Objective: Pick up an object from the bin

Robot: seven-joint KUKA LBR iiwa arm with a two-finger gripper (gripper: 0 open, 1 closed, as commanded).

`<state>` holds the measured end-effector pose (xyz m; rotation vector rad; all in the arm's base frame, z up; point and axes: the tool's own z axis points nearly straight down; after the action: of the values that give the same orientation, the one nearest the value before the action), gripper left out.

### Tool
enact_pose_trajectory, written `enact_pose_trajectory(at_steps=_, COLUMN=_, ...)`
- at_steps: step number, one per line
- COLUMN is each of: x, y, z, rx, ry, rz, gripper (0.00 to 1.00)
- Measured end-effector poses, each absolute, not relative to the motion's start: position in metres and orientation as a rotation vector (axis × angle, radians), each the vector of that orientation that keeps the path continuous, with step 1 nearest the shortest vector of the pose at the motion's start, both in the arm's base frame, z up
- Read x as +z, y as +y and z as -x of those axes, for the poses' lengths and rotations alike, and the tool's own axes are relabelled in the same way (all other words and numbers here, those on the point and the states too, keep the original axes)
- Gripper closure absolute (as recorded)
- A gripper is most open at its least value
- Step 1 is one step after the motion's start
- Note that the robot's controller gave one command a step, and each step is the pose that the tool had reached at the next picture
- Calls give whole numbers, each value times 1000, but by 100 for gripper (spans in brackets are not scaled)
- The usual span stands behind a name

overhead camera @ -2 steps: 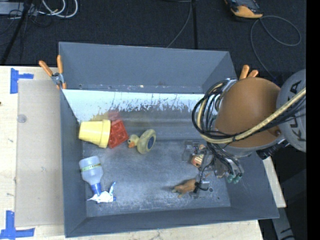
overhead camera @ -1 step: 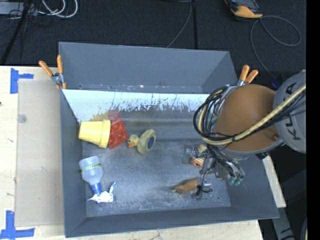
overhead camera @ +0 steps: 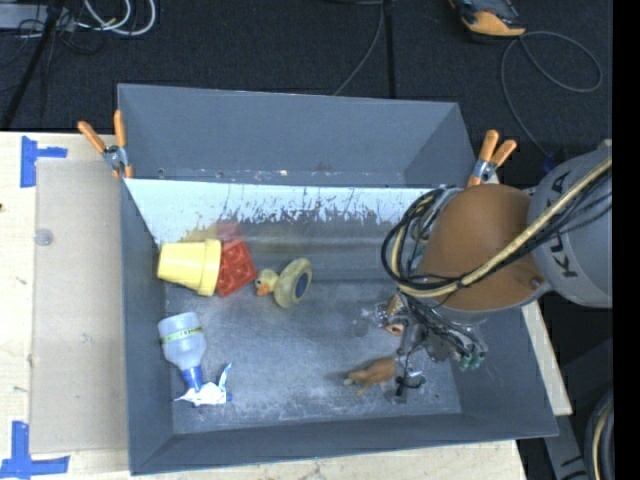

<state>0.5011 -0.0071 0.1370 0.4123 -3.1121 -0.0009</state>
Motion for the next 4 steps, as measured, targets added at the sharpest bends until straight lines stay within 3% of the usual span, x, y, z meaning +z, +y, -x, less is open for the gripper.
enact_pose_trajectory(at_steps=1, x=79, y=-18, z=-503, rx=-5, ry=-2900, rz=-1206, gripper=100)
enact_pose_trajectory(at_steps=2, x=80, y=-18, z=-503, rx=-5, ry=-2901, rz=-1205, gripper=100)
enact_pose_trajectory(at_steps=3, x=189, y=-14, z=-508, rx=-8, ry=-2900, rz=-1206, gripper=100)
enact_pose_trajectory(at_steps=4, x=189, y=-15, z=-508, rx=-8, ry=-2900, rz=-1205, gripper=100)
